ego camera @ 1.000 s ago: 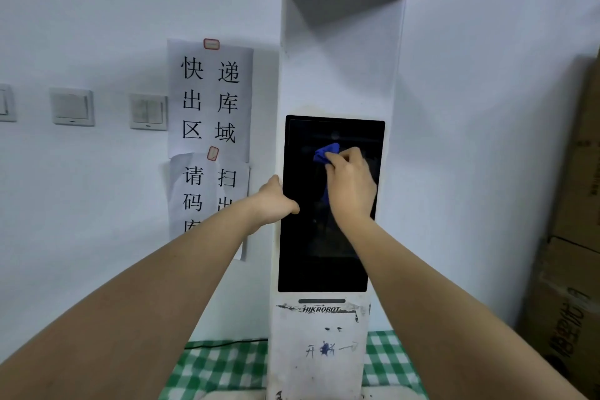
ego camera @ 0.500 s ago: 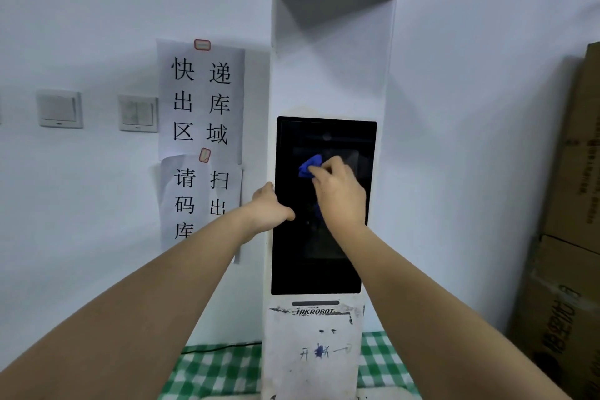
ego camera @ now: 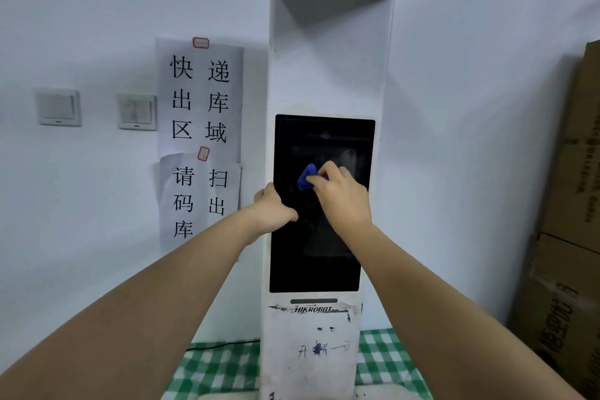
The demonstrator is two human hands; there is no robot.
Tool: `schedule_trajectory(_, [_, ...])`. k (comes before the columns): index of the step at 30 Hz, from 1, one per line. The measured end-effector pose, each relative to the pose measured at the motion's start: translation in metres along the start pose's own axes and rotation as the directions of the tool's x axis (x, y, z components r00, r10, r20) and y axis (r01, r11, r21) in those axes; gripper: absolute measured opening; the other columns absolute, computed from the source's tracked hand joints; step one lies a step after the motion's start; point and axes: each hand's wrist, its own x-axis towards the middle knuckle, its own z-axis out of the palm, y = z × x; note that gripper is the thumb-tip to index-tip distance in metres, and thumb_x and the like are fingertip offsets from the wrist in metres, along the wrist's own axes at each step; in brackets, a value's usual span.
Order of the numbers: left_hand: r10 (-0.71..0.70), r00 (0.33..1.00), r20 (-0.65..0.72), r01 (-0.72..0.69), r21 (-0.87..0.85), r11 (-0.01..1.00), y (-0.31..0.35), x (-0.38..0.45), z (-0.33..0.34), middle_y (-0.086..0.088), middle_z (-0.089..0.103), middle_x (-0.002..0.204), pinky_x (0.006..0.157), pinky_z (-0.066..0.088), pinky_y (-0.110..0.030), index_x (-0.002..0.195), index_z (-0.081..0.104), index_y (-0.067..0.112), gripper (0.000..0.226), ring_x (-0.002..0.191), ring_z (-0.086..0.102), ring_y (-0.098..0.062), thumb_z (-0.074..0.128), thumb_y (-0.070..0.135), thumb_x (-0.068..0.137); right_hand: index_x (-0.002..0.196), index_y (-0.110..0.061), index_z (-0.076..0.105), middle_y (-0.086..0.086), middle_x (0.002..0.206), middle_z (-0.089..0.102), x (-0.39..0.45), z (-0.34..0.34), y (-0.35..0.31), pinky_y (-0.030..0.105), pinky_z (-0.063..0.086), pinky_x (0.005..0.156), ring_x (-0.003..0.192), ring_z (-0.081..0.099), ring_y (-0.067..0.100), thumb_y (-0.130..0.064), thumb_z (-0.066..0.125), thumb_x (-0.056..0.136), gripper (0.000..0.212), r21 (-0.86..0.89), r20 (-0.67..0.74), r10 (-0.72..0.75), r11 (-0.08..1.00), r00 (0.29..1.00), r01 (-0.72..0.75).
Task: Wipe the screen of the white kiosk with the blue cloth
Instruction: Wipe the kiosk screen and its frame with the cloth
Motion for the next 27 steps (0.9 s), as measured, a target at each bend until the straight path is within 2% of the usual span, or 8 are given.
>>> schedule_trajectory(7, [0.018, 1.0, 0.007, -0.018, 0.003, 1.0, 0.001, -0.001, -0.002, -0.009, 0.032, 0.145, 0.099, 0.037, -0.033, 0.145, 0.023, 0.016, 0.071, 0.125, 0.043, -0.029, 0.06, 0.016, 0.085, 0.12, -0.018, 0.062, 0.004, 0.109, 0.056, 0.007, -0.011, 0.003, 0.029, 0.038, 0.055, 0.09, 0.053, 0.021, -0.013, 0.056, 0.092, 0.029, 0.247, -0.12, 0.431, 0.886, 0.894, -0.394])
schedule_trajectory(9, [0.014, 1.0, 0.003, -0.014, 0.008, 1.0, -0.001, 0.0, 0.0, -0.009, 0.03, 0.147, 0.103, 0.037, -0.035, 0.146, 0.021, 0.016, 0.074, 0.127, 0.042, -0.029, 0.061, 0.016, 0.084, 0.117, -0.018, 0.064, 0.004, 0.106, 0.057, 0.0, -0.007, -0.002, 0.028, 0.037, 0.052, 0.088, 0.054, 0.021, -0.012, 0.062, 0.087, 0.03, 0.22, -0.095, 0.352, 0.92, 0.931, -0.325])
schedule_trajectory(12, [0.007, 1.0, 0.018, -0.007, -0.006, 1.0, -0.002, 0.0, 0.003, -0.01, 0.034, 0.144, 0.107, 0.039, -0.039, 0.145, 0.024, 0.018, 0.074, 0.124, 0.045, -0.029, 0.063, 0.016, 0.082, 0.103, -0.018, 0.069, 0.004, 0.095, 0.058, -0.007, -0.003, 0.009, 0.024, 0.03, 0.043, 0.075, 0.055, 0.022, -0.008, 0.079, 0.068, 0.038, 0.032, -0.053, 0.057, 0.998, 0.997, -0.056])
schedule_trajectory(14, [0.01, 1.0, 0.023, -0.01, -0.009, 1.0, -0.001, 0.0, 0.005, -0.009, 0.032, 0.144, 0.104, 0.039, -0.036, 0.146, 0.022, 0.019, 0.075, 0.125, 0.044, -0.029, 0.063, 0.016, 0.083, 0.105, -0.019, 0.068, 0.004, 0.098, 0.057, -0.003, -0.009, 0.022, 0.026, 0.033, 0.044, 0.08, 0.056, 0.024, -0.009, 0.076, 0.072, 0.035, -0.005, -0.04, 0.018, 1.0, 0.999, -0.018])
schedule_trajectory(18, [0.017, 1.0, 0.016, -0.017, 0.006, 1.0, 0.001, 0.001, 0.008, -0.007, 0.018, 0.153, 0.106, 0.033, -0.035, 0.151, 0.009, 0.018, 0.08, 0.135, 0.034, -0.029, 0.059, 0.016, 0.088, 0.121, -0.021, 0.062, 0.002, 0.113, 0.054, 0.008, -0.02, 0.035, 0.033, 0.045, 0.064, 0.097, 0.053, 0.023, -0.016, 0.052, 0.093, 0.029, 0.257, -0.107, 0.474, 0.862, 0.874, -0.436])
schedule_trajectory(19, [0.016, 1.0, 0.012, -0.016, 0.007, 1.0, 0.001, 0.001, 0.009, -0.006, 0.013, 0.156, 0.108, 0.031, -0.036, 0.152, 0.005, 0.016, 0.083, 0.138, 0.03, -0.029, 0.058, 0.016, 0.089, 0.122, -0.02, 0.061, 0.002, 0.114, 0.054, 0.007, -0.02, 0.032, 0.033, 0.045, 0.065, 0.096, 0.053, 0.022, -0.017, 0.051, 0.094, 0.029, 0.269, -0.112, 0.504, 0.845, 0.857, -0.462])
schedule_trajectory(25, [-0.007, 1.0, -0.003, 0.007, 0.019, 1.0, 0.002, 0.001, 0.015, -0.004, -0.006, 0.16, 0.114, 0.024, -0.037, 0.153, -0.009, 0.017, 0.092, 0.145, 0.019, -0.029, 0.058, 0.018, 0.09, 0.108, -0.018, 0.067, 0.004, 0.099, 0.055, -0.012, -0.004, 0.019, 0.027, 0.032, 0.046, 0.079, 0.052, 0.023, -0.009, 0.07, 0.079, 0.03, 0.071, -0.034, 0.107, 0.992, 0.994, -0.104])
schedule_trajectory(27, [-0.003, 1.0, 0.001, 0.003, 0.025, 1.0, 0.004, 0.001, 0.014, -0.003, -0.007, 0.16, 0.114, 0.023, -0.038, 0.153, -0.01, 0.018, 0.093, 0.146, 0.017, -0.029, 0.058, 0.019, 0.09, 0.112, -0.02, 0.065, 0.004, 0.104, 0.055, -0.007, -0.01, 0.028, 0.029, 0.036, 0.049, 0.086, 0.053, 0.023, -0.011, 0.066, 0.083, 0.031, 0.052, -0.028, 0.106, 0.993, 0.994, -0.104])
